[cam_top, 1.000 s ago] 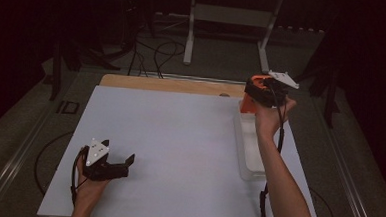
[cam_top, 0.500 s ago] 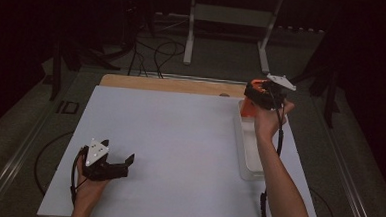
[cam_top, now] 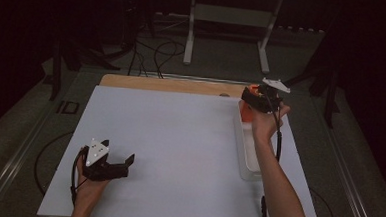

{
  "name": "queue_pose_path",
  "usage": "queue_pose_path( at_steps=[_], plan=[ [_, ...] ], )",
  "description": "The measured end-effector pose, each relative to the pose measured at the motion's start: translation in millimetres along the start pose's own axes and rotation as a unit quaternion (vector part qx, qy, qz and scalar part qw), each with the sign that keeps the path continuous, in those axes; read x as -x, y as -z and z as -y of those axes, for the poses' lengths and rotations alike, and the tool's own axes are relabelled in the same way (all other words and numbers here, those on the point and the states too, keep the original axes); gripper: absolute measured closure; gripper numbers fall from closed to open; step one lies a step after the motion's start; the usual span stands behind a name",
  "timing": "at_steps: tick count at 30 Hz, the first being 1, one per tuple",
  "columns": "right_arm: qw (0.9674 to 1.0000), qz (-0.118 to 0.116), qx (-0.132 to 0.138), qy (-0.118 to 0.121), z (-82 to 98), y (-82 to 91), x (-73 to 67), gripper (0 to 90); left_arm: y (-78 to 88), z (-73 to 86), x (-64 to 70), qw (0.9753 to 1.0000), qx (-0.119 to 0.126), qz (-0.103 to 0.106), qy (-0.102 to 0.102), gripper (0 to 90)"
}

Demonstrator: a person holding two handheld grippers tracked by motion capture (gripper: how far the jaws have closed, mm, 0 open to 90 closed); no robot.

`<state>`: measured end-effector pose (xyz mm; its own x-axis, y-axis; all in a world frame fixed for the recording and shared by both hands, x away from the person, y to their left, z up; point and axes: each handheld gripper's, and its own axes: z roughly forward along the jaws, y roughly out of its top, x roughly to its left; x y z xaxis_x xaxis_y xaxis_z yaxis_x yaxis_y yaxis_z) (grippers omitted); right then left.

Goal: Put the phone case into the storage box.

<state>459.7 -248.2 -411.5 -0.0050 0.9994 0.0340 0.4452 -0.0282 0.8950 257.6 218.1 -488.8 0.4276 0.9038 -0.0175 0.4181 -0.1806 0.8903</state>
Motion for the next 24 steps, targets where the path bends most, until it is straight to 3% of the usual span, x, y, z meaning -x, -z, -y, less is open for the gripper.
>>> queue_pose_path(
  at_steps=[24],
  plan=[
    [0.9996,0.007,-0.026,0.008,10.0,-8.6,-4.0,16.1,0.0,0.0,0.7,1.0,-0.001,0.001,-0.001,0.0]
  ],
)
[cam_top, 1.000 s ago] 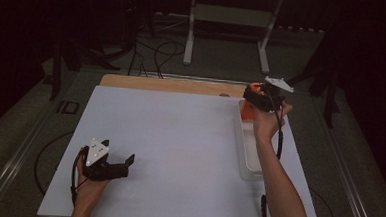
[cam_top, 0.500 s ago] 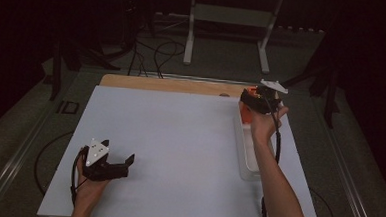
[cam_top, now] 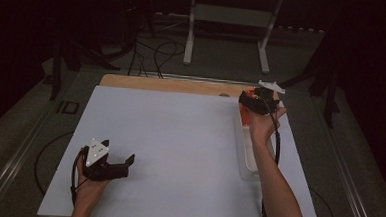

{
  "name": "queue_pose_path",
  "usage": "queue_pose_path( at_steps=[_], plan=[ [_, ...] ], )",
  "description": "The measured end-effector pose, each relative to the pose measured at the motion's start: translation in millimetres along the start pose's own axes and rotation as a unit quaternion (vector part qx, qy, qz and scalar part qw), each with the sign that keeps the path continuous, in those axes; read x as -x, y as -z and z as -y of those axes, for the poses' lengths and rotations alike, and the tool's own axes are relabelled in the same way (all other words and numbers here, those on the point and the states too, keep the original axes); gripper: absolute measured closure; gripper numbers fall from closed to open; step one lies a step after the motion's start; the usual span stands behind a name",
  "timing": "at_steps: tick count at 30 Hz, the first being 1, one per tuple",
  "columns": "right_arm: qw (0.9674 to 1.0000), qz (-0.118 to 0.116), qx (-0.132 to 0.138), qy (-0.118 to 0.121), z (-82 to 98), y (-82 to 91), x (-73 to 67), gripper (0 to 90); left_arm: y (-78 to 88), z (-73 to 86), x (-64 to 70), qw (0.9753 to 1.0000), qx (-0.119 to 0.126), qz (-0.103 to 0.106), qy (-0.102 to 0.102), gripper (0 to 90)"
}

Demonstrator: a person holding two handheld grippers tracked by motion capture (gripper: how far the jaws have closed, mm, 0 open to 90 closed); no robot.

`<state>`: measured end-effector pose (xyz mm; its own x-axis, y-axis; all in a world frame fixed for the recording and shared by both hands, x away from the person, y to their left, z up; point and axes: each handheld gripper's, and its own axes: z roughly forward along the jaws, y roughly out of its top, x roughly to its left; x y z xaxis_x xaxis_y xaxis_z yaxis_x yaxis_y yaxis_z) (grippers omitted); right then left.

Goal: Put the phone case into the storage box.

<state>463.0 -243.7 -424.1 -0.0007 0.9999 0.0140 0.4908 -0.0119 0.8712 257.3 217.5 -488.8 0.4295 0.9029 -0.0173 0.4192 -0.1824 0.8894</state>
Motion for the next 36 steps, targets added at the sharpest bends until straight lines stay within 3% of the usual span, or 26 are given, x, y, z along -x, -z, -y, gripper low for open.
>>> queue_pose_path(
  at_steps=[24,36],
  plan=[
    [0.9997,-0.001,-0.023,-0.009,12.3,-11.1,2.9,16.0,-0.6,0.2,0.2,1.0,-0.001,0.0,0.0,0.0],
    [0.9998,-0.003,-0.021,-0.004,13.0,-12.1,2.4,15.7,-0.3,0.2,0.4,1.0,-0.001,0.0,0.0,0.0]
  ],
)
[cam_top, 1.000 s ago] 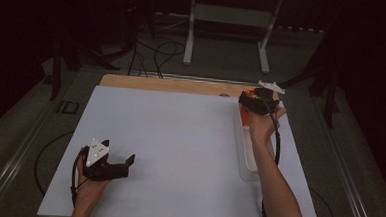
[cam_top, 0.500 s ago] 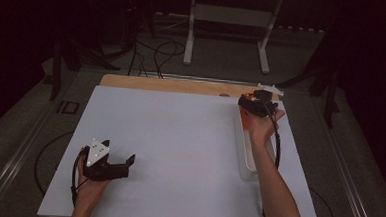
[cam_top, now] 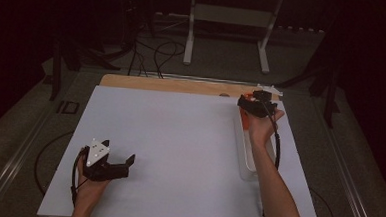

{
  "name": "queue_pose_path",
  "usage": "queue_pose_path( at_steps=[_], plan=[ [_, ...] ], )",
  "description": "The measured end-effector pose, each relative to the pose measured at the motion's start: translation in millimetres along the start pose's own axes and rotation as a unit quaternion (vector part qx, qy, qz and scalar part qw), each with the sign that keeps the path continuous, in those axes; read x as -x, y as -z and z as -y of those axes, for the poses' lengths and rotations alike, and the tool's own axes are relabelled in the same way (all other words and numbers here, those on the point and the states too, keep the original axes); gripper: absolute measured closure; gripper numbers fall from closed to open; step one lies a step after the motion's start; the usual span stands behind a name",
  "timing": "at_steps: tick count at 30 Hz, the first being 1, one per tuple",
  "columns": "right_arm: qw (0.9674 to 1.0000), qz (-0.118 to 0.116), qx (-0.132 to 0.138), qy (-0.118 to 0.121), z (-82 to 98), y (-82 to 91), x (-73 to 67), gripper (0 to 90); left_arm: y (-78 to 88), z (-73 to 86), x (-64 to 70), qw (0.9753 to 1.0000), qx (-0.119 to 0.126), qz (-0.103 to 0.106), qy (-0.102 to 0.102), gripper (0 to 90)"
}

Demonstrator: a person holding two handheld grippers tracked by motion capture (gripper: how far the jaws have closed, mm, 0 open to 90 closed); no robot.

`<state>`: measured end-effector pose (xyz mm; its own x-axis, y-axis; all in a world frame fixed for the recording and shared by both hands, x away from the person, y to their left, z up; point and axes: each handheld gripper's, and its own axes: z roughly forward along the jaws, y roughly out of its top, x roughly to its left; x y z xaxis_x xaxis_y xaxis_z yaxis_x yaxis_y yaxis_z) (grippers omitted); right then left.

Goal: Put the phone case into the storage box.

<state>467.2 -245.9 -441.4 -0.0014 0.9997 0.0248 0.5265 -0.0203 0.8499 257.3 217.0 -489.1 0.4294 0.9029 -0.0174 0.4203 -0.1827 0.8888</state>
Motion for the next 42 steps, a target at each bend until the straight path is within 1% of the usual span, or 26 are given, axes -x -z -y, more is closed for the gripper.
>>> queue_pose_path(
  at_steps=[11,17,18,20,21,25,30,35,38,42],
  plan=[
    [1.0,-0.001,0.002,0.0,0.5,0.1,-0.1,15.2,-0.4,0.1,0.5,1.0,-0.001,0.0,-0.001,0.0],
    [1.0,-0.004,0.008,-0.003,1.5,0.6,0.0,14.3,-0.4,0.2,0.4,1.0,-0.002,0.0,-0.001,0.0],
    [0.9999,-0.007,0.01,-0.006,1.7,0.9,0.5,13.4,-0.3,0.2,0.3,1.0,-0.002,0.0,-0.001,0.0],
    [0.9994,-0.019,0.02,-0.021,1.5,1.9,1.1,8.9,-0.2,0.1,0.4,1.0,-0.001,0.001,-0.001,0.0],
    [0.9993,-0.021,0.023,-0.022,1.2,2.3,0.6,8.8,-0.2,0.1,0.5,1.0,-0.002,0.0,-0.001,0.0],
    [0.9989,-0.026,0.035,-0.014,-0.6,4.8,-3.4,8.1,0.1,0.1,0.5,1.0,-0.001,0.001,-0.001,0.0],
    [0.9988,-0.03,0.038,-0.01,-0.9,6.0,-3.9,8.1,0.3,0.2,0.2,1.0,-0.001,0.001,0.0,0.0],
    [0.9984,-0.047,0.033,-0.001,-1.1,9.0,-5.9,8.2,-0.3,0.2,0.8,1.0,-0.001,0.001,-0.001,0.0],
    [0.998,-0.055,0.031,0.005,-1.3,13.3,-7.8,8.2,-0.5,0.2,1.1,1.0,-0.001,0.001,-0.001,0.0],
    [0.9967,-0.073,0.031,0.015,-1.7,22.1,-11.0,8.3,-0.6,0.2,1.1,1.0,-0.001,0.001,-0.001,0.0]
  ],
)
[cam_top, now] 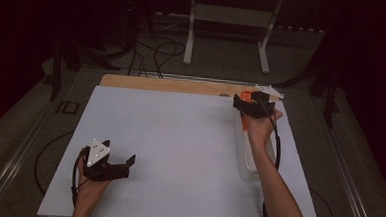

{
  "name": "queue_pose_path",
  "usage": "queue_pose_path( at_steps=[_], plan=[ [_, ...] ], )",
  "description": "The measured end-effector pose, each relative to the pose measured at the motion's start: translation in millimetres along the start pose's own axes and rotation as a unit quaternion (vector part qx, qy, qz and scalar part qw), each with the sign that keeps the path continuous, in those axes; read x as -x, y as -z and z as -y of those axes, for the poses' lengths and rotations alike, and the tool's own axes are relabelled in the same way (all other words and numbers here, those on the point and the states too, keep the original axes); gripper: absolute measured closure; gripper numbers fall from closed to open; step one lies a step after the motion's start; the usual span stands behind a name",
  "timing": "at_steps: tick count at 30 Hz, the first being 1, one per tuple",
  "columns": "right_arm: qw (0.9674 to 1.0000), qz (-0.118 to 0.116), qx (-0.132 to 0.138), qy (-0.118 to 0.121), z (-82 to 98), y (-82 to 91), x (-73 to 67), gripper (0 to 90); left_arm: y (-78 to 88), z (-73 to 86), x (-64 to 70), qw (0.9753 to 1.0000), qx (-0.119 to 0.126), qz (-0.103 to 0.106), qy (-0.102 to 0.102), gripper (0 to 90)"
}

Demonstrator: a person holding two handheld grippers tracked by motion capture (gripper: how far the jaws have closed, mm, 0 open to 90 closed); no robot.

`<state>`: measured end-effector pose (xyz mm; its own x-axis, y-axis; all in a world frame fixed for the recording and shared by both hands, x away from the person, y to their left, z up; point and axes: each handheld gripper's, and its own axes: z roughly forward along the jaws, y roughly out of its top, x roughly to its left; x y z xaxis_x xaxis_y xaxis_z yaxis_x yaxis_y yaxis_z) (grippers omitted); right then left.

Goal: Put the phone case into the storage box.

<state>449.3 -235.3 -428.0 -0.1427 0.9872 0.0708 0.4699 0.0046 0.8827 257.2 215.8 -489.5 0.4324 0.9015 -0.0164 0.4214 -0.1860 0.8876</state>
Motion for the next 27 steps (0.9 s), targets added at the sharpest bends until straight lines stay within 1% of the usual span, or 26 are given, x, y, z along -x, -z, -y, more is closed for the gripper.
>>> queue_pose_path(
  at_steps=[3,8,9,10,11,12,14,15,16,17,20,22,23,24,27],
  plan=[
    [0.9998,-0.017,-0.006,0.013,0.6,7.1,-5.6,8.3,0.0,-0.1,0.0,1.0,0.0,0.0,0.0,0.0],
    [0.998,-0.056,-0.016,0.025,4.1,22.7,-13.1,8.4,-0.1,-0.2,0.1,1.0,0.001,0.001,0.001,0.0],
    [0.998,-0.056,-0.016,0.025,4.1,22.7,-13.1,8.4,-0.1,-0.2,0.1,1.0,0.001,0.001,0.001,0.0],
    [0.9975,-0.063,-0.017,0.029,5.3,26.2,-14.5,8.4,0.0,-0.2,-0.2,1.0,0.001,0.001,0.002,0.0],
    [0.9963,-0.075,-0.017,0.038,7.8,33.4,-16.9,8.4,0.1,-0.3,-0.4,1.0,0.001,0.001,0.002,0.0],
    [0.9957,-0.082,-0.017,0.04,9.3,37.2,-18.1,8.4,0.1,-0.3,-0.4,1.0,0.001,0.002,0.002,0.0],
    [0.9943,-0.093,-0.017,0.05,12.6,44.6,-19.9,8.4,0.2,-0.5,-0.7,1.0,0.001,0.002,0.002,0.0],
    [0.9937,-0.098,-0.016,0.052,14.5,48.5,-20.5,8.4,0.4,-0.6,-0.8,1.0,0.001,0.002,0.002,0.0],
    [0.9937,-0.098,-0.016,0.052,14.5,48.5,-20.5,8.4,0.4,-0.6,-0.8,1.0,0.001,0.002,0.002,0.0],
    [0.9921,-0.111,-0.014,0.057,18.8,57.1,-21.1,8.4,0.5,-0.9,-1.2,1.0,0.002,0.002,0.002,0.0],
    [0.9899,-0.129,-0.009,0.058,25.5,68.9,-21.6,8.4,0.9,-1.3,-1.3,1.0,0.003,0.003,0.003,0.0],
    [0.9879,-0.141,-0.005,0.064,30.5,76.5,-22.4,8.4,1.3,-1.5,-1.6,1.0,0.003,0.004,0.003,0.0],
    [0.9879,-0.141,-0.005,0.064,30.5,76.5,-22.4,8.4,1.3,-1.5,-1.6,1.0,0.003,0.004,0.003,0.0],
    [0.9855,-0.155,-0.006,0.069,35.6,84.0,-23.3,8.4,1.7,-1.7,-1.8,1.0,0.003,0.004,0.003,0.0],
    [0.9824,-0.17,-0.004,0.077,45.5,94.7,-24.2,8.5,3.8,-3.0,-2.3,1.0,0.007,0.004,0.001,0.0]
  ],
)
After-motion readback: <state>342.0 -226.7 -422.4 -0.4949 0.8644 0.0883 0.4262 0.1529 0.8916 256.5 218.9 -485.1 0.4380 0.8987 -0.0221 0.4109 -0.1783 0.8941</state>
